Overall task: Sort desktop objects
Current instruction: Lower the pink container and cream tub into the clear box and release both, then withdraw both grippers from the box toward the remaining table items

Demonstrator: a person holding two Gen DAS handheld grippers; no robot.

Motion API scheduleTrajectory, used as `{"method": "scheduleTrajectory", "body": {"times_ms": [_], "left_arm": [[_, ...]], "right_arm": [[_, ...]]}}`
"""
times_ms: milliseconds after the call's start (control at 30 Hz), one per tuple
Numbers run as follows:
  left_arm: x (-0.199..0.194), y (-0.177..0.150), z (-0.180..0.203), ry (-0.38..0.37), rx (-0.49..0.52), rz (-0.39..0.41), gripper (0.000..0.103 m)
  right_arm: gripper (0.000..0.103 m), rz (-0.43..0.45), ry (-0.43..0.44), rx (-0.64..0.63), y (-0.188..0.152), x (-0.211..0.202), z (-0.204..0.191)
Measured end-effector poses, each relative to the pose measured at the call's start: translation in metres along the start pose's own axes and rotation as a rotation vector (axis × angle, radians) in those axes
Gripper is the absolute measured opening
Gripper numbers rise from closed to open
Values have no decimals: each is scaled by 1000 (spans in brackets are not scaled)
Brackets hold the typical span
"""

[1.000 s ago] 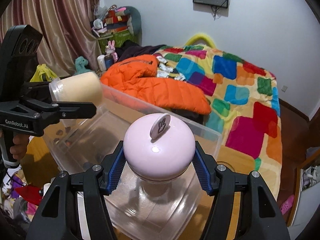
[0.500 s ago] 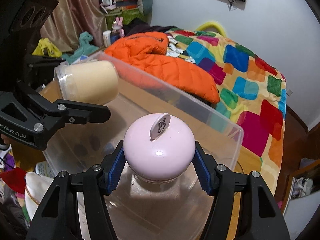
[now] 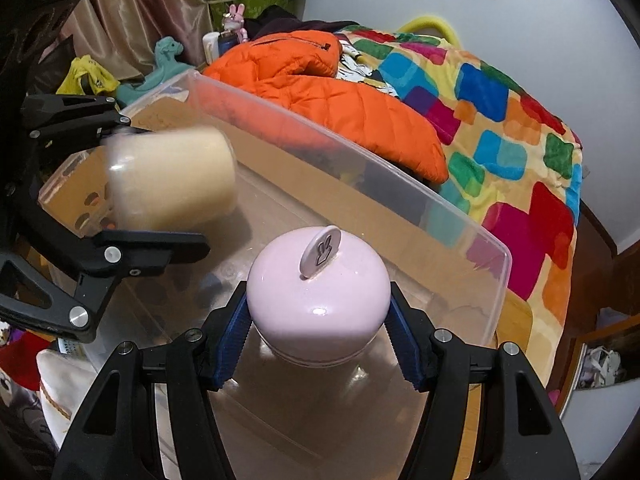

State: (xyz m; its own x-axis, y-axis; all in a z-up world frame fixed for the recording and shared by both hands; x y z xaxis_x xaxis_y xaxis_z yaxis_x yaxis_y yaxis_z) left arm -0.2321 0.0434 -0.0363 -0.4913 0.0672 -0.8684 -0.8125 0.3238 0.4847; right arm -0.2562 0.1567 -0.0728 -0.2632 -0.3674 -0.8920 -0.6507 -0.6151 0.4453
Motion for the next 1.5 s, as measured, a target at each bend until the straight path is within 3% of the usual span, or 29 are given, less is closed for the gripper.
{"method": "scheduleTrajectory", "body": {"times_ms": [533,667,933,1167,1500], "left_arm": [[1,1,0,1,0,-5,70],[1,1,-5,-1,-22,-14,76],[-9,1,-21,-22,-93,5,82],[-27,-1,-24,6,-98,46,90],[-62,-6,-26,57,-104,118,94]], "right_arm": [[61,-49,-31,10,3,5,-2],[66,-49,-59,19,3,4,0],[72,-13,-76,20,2,-12,-3],[78,46,-118,1,2,-40,-12],[79,95,-158,-8,-5,-74,-24]]}}
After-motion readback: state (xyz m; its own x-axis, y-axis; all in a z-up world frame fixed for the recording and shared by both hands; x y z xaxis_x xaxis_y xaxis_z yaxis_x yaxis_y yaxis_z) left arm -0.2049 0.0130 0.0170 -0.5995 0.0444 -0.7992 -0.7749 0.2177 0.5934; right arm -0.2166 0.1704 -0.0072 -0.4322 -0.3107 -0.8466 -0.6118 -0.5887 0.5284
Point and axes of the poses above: each gripper's, at about its wrist camera, not at the fingertips, and x roughly the way its jaws point, z to its right, y to its top, the point moved 1 cm from there along x, roughly the way its jaws point, and after that the axes turned 7 degrees about y, right-handed, at the moved point
